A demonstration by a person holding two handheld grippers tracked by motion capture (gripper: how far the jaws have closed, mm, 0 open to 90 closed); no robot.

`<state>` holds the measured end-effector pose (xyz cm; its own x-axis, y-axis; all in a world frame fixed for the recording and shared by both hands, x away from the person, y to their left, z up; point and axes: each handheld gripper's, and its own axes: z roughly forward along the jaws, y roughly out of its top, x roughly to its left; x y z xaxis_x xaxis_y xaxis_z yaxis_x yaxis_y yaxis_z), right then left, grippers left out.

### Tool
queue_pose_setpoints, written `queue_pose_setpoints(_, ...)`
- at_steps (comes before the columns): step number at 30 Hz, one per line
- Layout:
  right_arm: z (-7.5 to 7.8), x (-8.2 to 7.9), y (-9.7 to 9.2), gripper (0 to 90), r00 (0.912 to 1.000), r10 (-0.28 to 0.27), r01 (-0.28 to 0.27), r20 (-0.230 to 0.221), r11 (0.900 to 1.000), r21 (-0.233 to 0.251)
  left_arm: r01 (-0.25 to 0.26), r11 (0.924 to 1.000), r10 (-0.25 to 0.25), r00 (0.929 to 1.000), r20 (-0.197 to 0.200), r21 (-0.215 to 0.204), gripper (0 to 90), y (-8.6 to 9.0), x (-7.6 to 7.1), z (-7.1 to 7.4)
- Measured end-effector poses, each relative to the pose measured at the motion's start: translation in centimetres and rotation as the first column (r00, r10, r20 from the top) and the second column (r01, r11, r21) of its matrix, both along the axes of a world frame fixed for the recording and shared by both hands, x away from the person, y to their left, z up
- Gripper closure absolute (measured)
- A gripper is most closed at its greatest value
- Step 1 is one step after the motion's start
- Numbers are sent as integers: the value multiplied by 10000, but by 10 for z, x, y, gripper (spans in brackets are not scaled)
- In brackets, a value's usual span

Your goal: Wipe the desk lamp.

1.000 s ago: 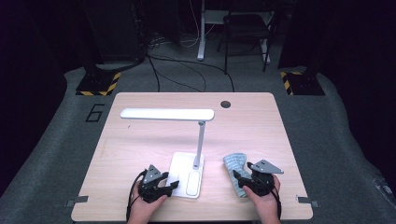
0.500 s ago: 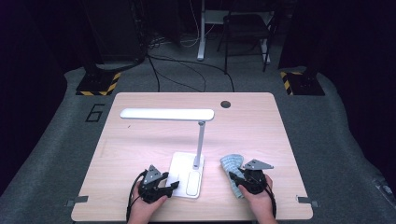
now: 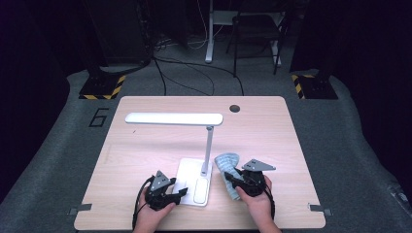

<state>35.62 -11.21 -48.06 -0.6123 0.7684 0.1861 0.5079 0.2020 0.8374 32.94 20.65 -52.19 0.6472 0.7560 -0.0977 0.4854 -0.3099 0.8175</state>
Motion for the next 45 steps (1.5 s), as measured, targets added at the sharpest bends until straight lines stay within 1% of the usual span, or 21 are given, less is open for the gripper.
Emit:
queue_pose_setpoints(4, 14, 4, 10, 640, 9996, 168, -174, 218, 9995, 280, 13, 9999, -13, 10000, 46, -102, 359, -1, 0, 2)
queue_pose_setpoints(5, 18, 4, 12, 640, 9996, 223, -228, 155, 9991, 361, 71, 9999, -71, 10000, 39, -78, 359, -1, 0, 3)
queue_pose_setpoints(6, 20, 4, 14, 640, 9993, 280, -288, 251, 9990, 328, 61, 9999, -60, 9999, 84, -118, 359, -1, 1, 3)
queue_pose_setpoints(9, 24, 3, 19, 640, 9986, 439, -448, 311, 9986, 289, 8, 9999, -8, 10000, 18, -100, 359, -1, 2, 3)
queue_pose_setpoints(12, 25, 1, 19, 643, 9986, 480, -493, 224, 9967, 640, -4, 10000, 4, 10000, 23, 32, 353, -2, 2, 1)
queue_pose_setpoints(15, 22, 1, 20, 646, 9986, 520, -520, 26, 9955, 790, -13, 9998, 13, 10000, -14, 189, 312, -4, 2, -1)
queue_pose_setpoints(18, 15, 2, 24, 648, 9985, 530, -519, -128, 9957, 773, -19, 9995, 18, 10000, 31, 330, 289, -6, 2, -2)
queue_pose_setpoints(21, 8, 3, 28, 649, 9985, 498, -481, -239, 9966, 664, -27, 9997, 30, 10000, -95, 242, 282, -5, 3, -3)
queue_pose_setpoints(23, 4, 4, 29, 650, 9980, 420, -390, -467, 9972, 642, -98, 9999, 100, 9999, -131, 100, 277, -5, 3, -4)
queue_pose_setpoints(26, -2, 8, 31, 651, 9975, 358, -325, -611, 9980, 540, -82, 10000, 83, 9999, -134, 51, 273, -4, 4, -5)
queue_pose_setpoints(27, -4, 9, 32, 651, 9964, 347, -306, -775, 9981, 543, -95, 10000, 95, 9998, -195, -2, 272, -4, 4, -5)
queue_pose_setpoints(29, -9, 12, 33, 653, 9958, 334, -296, -850, 9985, 455, -108, 9999, 107, 9997, -208, -63, 273, -4, 4, -5)
queue_pose_setpoints(31, -15, 13, 36, 656, 9935, 314, -263, -1096, 9985, 473, -27, 10000, 28, 9999, -117, 65, 275, -3, 4, -5)
queue_pose_setpoints(32, -18, 14, 37, 657, 9931, 385, -337, -1111, 9984, 446, -34, 10000, 35, 9999, -113, 60, 275, -3, 4, -5)
queue_pose_setpoints(34, -24, 15, 40, 657, 9899, 294, -242, -1388, 9990, 388, -51, 10000, 51, 9999, -126, 37, 274, -3, 4, -5)
queue_pose_setpoints(36, -29, 14, 41, 658, 9890, 309, -239, -1450, 9985, 492, -45, 10000, 45, 9999, -120, 47, 274, -4, 3, -5)
queue_pose_setpoints(39, -27, 15, 42, 662, 9885, 356, -291, -1473, 9985, 457, -7, 9999, 8, 10000, -60, 134, 273, -4, 3, -5)
queue_pose_setpoints(40, -25, 14, 43, 665, 9869, 318, -220, -1584, 9978, 633, -30, 9999, 31, 10000, -46, 131, 273, -4, 3, -5)
queue_pose_setpoints(42, -21, 14, 42, 672, 9859, 540, -409, -1584, 9955, 850, 10, 9997, -13, 9999, 102, 236, 274, -5, 2, -4)
queue_pose_setpoints(44, -17, 13, 43, 676, 9854, 561, -421, -1607, 9951, 893, 40, 9994, -46, 9998, 190, 347, 274, -6, 2, -4)
queue_pose_setpoints(45, -15, 14, 42, 677, 9871, 703, -578, -1439, 9944, 890, 29, 9994, -35, 9998, 183, 341, 274, -6, 2, -4)
